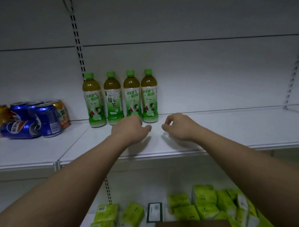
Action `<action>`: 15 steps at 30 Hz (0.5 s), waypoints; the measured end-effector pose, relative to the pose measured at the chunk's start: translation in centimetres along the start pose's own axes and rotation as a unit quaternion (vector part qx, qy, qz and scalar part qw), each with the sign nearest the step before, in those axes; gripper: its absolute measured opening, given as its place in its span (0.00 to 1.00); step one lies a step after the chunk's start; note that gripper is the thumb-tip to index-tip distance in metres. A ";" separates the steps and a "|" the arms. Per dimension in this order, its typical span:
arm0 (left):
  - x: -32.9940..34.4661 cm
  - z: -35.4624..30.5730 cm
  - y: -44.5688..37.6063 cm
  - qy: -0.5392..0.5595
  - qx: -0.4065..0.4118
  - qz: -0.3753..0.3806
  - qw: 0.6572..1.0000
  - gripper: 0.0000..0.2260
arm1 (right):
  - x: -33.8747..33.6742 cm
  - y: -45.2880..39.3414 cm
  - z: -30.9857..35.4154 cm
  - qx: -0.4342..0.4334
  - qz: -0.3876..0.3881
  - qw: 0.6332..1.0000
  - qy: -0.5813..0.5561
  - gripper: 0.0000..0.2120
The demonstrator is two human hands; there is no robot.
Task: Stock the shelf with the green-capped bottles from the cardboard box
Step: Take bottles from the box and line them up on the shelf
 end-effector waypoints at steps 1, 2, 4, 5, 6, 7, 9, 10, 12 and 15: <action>-0.4 -0.9 0.7 0.007 0.010 0.001 1.000 0.21 | -0.8 0.9 0.0 0.001 0.002 1.000 0.001 0.13; -0.7 -1.9 1.5 0.016 0.020 0.001 1.000 0.21 | -1.5 1.9 -0.1 0.003 0.004 1.000 -0.001 0.13; -1.0 -3.5 3.3 0.050 0.036 -0.003 0.998 0.19 | -2.6 4.0 -0.4 0.003 0.009 1.000 -0.001 0.13; -0.9 -4.2 4.3 0.071 0.042 -0.005 0.997 0.19 | -3.0 5.3 -0.5 -0.002 0.013 1.000 0.008 0.13; -0.6 -4.7 5.4 0.092 0.047 -0.005 0.995 0.18 | -3.2 6.6 -0.5 -0.008 0.020 1.000 0.019 0.12; -0.2 -5.2 6.7 0.110 0.053 -0.003 0.993 0.17 | -3.2 8.0 -0.6 -0.015 0.028 0.999 0.031 0.10; 1.2 -5.6 9.5 0.144 0.063 0.003 0.988 0.14 | -2.6 10.8 -0.9 -0.024 0.042 0.998 0.048 0.11; 2.2 -5.6 10.8 0.165 0.066 0.005 0.984 0.13 | -1.9 12.2 -1.5 -0.020 0.046 0.998 0.049 0.12; 4.9 -5.0 13.0 0.216 0.062 0.016 0.974 0.12 | 0.2 14.6 -3.2 -0.005 0.046 0.998 0.037 0.14; 12.5 -2.9 16.0 0.255 0.019 0.078 0.964 0.11 | 6.4 17.7 -7.3 0.038 0.065 0.997 -0.006 0.13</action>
Point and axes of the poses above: each hand's wrist, its own y-axis away from the middle knuckle, its own x-axis out of the palm, z = x × y, the point moved 7 cm from there along -y, towards the middle knuckle, and after that the axes turned 5 degrees about y, right-handed, at the moved point
